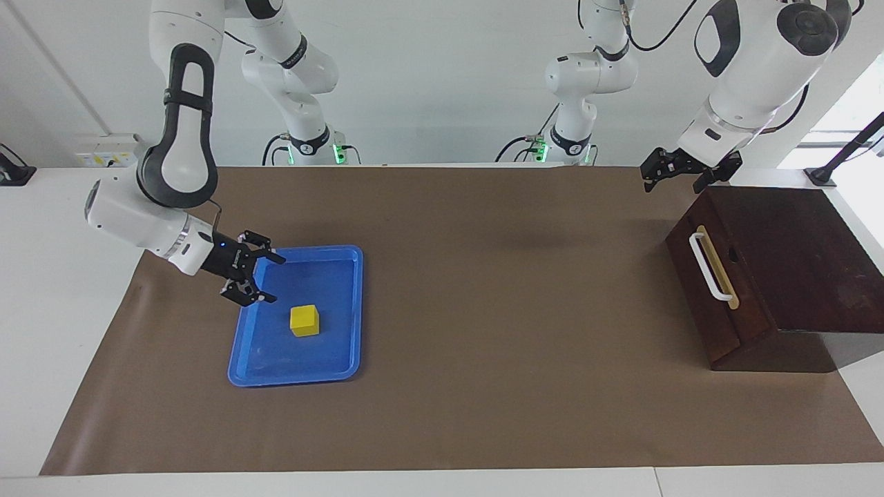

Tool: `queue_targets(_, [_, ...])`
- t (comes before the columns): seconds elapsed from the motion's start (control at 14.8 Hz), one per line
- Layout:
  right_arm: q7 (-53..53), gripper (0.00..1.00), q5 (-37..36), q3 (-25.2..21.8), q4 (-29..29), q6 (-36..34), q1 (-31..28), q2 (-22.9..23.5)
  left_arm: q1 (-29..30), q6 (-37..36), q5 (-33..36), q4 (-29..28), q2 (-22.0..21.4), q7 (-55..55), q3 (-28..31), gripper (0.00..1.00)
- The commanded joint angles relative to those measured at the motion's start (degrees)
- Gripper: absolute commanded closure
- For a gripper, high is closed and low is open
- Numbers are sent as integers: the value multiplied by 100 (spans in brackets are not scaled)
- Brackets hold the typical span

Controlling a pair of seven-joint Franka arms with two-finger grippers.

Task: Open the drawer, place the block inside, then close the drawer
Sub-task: 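Reach the right gripper toward the yellow block while the left gripper reaches the drawer handle, then close the right gripper on the yellow block while the left gripper grips the handle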

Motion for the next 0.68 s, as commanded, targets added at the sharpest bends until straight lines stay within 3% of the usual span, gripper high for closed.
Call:
queue_targets(0.0, [-759,0,291,43,478,-273,-51,450,-45,74,2,-33,-93,-229,39,0])
queue_targets(0.14, [-1024,0,380,43,856,-458,-69,688,-44,843,106,-382,-181,-564,39,0])
queue_targets(0.34, [-1070,0,380,43,1024,-494,-51,751,-421,1733,1395,-946,-77,-949,-14,0])
queue_targets(0.61, [-1043,0,486,35,1016,-441,2,847,-449,2306,2294,-1061,626,-1145,-22,0])
